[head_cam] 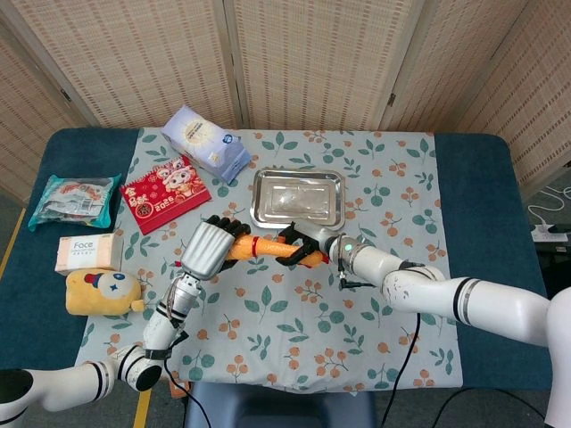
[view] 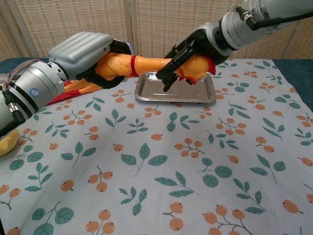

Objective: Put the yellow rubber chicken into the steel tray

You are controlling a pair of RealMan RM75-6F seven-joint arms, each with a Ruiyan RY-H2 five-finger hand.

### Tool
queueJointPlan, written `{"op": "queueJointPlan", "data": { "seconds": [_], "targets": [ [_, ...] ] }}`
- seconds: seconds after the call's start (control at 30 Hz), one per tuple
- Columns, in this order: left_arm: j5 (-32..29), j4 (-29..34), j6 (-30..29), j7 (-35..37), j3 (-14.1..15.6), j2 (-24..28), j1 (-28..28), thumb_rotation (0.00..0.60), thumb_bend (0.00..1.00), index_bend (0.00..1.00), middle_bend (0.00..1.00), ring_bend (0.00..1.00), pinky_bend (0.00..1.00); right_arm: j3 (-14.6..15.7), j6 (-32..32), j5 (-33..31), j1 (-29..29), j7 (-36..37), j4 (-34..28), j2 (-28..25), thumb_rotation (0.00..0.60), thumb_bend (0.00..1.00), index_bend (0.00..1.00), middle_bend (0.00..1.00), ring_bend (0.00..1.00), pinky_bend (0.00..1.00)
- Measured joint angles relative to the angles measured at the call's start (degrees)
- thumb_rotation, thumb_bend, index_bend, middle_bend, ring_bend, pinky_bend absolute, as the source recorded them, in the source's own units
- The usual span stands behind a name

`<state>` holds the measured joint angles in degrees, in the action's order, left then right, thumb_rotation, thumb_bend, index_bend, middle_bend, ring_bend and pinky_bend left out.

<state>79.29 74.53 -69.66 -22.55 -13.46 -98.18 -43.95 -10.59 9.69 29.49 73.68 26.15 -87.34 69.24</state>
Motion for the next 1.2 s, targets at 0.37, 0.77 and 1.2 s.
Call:
{"op": "queueJointPlan", "data": {
  "seconds": [0.37,0.77,1.2],
  "targets": [
    [-0.23,1.33,1.56,-1.64,0.92,1.42,-0.05,0.6,0.58,0.61,0.71,0.62,0.6,-0.26,-0.46,2.24,-0.7,1.51,0.86,0.61,0.6,0.47,0.93,0.58,0.84,1.0],
    [-5.17,11.14,7.67,-6.15,1.71,7.07,-0.42,0.6,0.42,0.09,0.14,0.09,0.23,0.62,0.32,3.07,-0.33,2.29,0.14,0.33,0.6,0.47,0.93,0.58,0.84,1.0],
    [-10.35,15.73,9.62,-8.11,1.35,9.41,-0.8,0.6,0.36,0.0,0.0,0.0,0.17,0.45,1.12,4.01,-0.57,2.93,-1.79,-1.13,0.6,0.47,0.93,0.58,0.84,1.0]
  ]
}}
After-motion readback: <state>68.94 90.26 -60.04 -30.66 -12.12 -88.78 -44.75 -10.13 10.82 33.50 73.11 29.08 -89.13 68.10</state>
